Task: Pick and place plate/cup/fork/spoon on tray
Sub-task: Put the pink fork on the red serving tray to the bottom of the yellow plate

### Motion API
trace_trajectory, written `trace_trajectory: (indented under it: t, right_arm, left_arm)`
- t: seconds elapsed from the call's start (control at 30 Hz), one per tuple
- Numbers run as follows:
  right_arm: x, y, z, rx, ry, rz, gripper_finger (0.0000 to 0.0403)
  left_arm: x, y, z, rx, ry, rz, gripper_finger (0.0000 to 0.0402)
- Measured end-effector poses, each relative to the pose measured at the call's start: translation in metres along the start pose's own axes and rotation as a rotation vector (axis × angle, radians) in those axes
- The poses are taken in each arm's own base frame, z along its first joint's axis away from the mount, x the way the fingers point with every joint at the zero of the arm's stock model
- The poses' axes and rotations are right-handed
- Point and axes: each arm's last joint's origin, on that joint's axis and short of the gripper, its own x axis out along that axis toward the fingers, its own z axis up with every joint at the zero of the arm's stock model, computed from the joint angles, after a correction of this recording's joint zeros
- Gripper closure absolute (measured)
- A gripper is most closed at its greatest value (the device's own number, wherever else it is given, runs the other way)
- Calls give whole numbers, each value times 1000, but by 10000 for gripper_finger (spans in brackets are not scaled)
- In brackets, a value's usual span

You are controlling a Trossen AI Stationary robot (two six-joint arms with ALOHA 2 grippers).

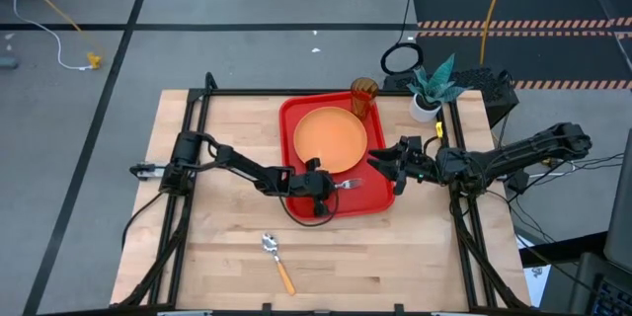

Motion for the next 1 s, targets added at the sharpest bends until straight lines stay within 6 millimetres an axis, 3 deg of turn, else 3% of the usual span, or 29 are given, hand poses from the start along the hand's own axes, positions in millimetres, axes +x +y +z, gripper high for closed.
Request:
trace_trajectory:
  t: [0.33, 0.6, 1.0]
  right_arm:
    - [0, 0, 0, 0, 0, 1, 248]
    - [0, 0, 0, -16, 0, 1, 248]
    - [-1, 2, -1, 2, 30, 51, 248]
  left_arm:
    - [-1, 1, 1, -17, -7, 15, 290]
    - [-21, -5, 19, -14, -45, -7, 289]
    - [-33, -27, 16, -91, 29, -147, 290]
